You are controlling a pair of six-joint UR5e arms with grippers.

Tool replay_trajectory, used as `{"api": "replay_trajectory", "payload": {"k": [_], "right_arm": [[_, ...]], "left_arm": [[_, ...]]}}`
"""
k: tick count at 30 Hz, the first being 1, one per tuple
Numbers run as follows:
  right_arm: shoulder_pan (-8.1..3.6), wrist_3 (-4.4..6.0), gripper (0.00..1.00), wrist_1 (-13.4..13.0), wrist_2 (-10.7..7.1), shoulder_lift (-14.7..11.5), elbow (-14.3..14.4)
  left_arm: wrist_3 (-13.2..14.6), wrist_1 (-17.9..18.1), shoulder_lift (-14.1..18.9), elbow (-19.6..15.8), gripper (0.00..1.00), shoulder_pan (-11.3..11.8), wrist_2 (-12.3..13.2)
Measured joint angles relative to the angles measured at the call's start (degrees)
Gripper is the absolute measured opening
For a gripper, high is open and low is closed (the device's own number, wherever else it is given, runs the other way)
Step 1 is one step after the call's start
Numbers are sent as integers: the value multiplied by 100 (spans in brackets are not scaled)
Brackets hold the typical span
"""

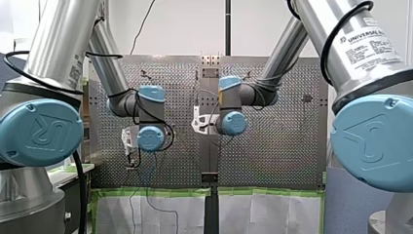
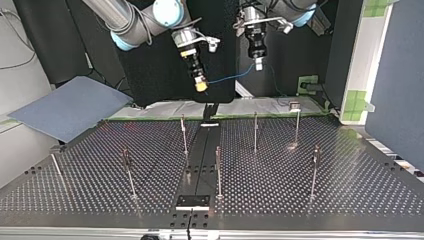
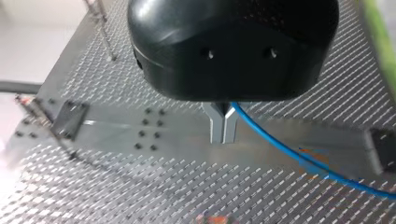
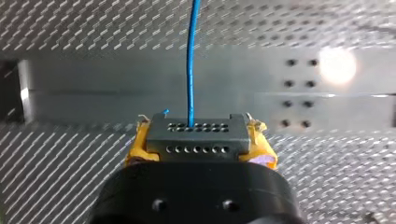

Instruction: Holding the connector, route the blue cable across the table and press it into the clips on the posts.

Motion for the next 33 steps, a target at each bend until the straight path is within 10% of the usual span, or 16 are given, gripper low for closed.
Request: {"api": "replay_trajectory", "payload": {"k": [11, 33], "right_arm": [[2, 404, 0, 383, -546, -546, -569], [228, 385, 0, 1050, -705, -150, -1446]], "left_arm": [[41, -558, 557, 350, 0, 300, -473], [-146, -1692, 1693, 719, 0, 1354, -92]]}}
